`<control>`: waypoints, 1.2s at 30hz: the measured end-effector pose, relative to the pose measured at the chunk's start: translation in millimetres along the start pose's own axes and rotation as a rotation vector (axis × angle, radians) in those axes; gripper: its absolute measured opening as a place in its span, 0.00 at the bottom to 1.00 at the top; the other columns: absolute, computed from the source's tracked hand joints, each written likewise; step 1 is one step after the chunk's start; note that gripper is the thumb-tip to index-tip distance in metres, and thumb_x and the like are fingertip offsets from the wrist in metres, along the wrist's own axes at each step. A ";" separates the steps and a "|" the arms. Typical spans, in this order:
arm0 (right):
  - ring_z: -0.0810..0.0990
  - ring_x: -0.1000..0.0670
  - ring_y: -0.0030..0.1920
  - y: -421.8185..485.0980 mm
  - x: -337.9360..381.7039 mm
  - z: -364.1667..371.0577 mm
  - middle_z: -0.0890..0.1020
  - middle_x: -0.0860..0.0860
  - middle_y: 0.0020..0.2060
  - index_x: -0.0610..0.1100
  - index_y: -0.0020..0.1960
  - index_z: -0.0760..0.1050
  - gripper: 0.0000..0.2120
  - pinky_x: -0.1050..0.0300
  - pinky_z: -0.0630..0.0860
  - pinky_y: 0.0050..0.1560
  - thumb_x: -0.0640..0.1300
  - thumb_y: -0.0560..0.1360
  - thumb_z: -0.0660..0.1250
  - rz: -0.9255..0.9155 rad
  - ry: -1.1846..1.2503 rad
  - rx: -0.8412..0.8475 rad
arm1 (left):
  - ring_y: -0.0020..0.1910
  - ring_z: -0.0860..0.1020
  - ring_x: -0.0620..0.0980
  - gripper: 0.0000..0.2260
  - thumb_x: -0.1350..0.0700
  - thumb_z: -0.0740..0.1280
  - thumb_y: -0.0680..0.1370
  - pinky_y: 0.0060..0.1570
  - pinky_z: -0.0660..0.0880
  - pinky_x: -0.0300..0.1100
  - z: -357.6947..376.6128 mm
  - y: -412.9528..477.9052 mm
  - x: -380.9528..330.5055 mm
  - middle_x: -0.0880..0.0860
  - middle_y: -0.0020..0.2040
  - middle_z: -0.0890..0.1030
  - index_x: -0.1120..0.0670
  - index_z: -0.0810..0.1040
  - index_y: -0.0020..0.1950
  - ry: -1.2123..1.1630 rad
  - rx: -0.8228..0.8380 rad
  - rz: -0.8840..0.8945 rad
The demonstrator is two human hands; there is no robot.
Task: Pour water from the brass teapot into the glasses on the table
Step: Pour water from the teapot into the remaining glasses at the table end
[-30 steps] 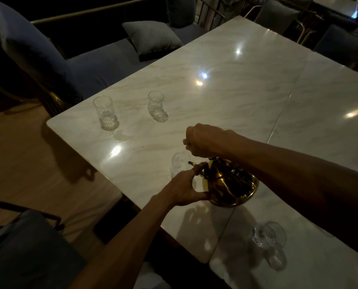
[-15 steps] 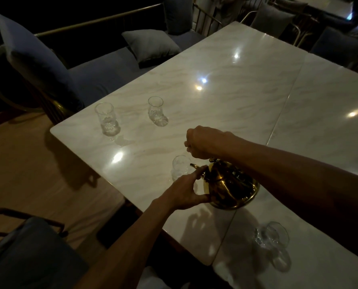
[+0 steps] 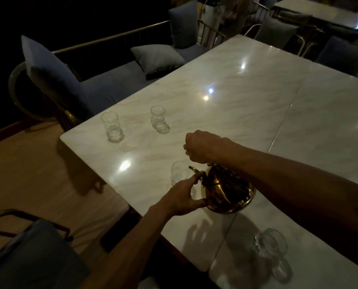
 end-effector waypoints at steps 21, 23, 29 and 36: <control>0.79 0.48 0.51 -38.6 -20.2 -53.0 0.74 0.45 0.68 0.45 0.72 0.69 0.27 0.60 0.74 0.45 0.38 0.73 0.66 -0.031 0.386 -0.268 | 0.74 0.70 0.53 0.43 0.43 0.77 0.70 0.71 0.69 0.53 -62.2 9.9 -17.6 0.52 0.75 0.71 0.47 0.60 0.79 0.168 -0.159 0.099; 0.77 0.45 0.60 -27.8 -18.5 -67.1 0.73 0.45 0.69 0.45 0.72 0.69 0.26 0.58 0.75 0.52 0.38 0.74 0.66 -0.016 0.406 -0.333 | 0.73 0.69 0.53 0.43 0.45 0.78 0.71 0.70 0.68 0.50 -81.8 19.5 -19.5 0.53 0.75 0.71 0.49 0.60 0.80 0.152 -0.176 0.130; 0.80 0.42 0.53 23.8 -4.6 -96.4 0.79 0.41 0.59 0.40 0.67 0.73 0.19 0.55 0.79 0.51 0.39 0.76 0.64 0.006 0.325 -0.425 | 0.72 0.70 0.54 0.45 0.40 0.78 0.67 0.70 0.70 0.52 -147.2 59.9 -1.8 0.52 0.75 0.71 0.47 0.61 0.79 0.170 -0.161 0.155; 0.80 0.44 0.51 119.8 20.5 -104.8 0.80 0.42 0.57 0.43 0.70 0.69 0.23 0.56 0.75 0.46 0.41 0.76 0.67 0.038 0.248 -0.324 | 0.71 0.72 0.54 0.44 0.40 0.79 0.67 0.69 0.71 0.50 -210.5 116.1 52.9 0.50 0.74 0.72 0.44 0.61 0.78 0.140 -0.058 0.166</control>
Point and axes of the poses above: each hand's wrist, its own y-axis towards the middle knuckle, its own z-axis out of the palm, x = y × z, the point moved 5 cm from there along y, towards the middle knuckle
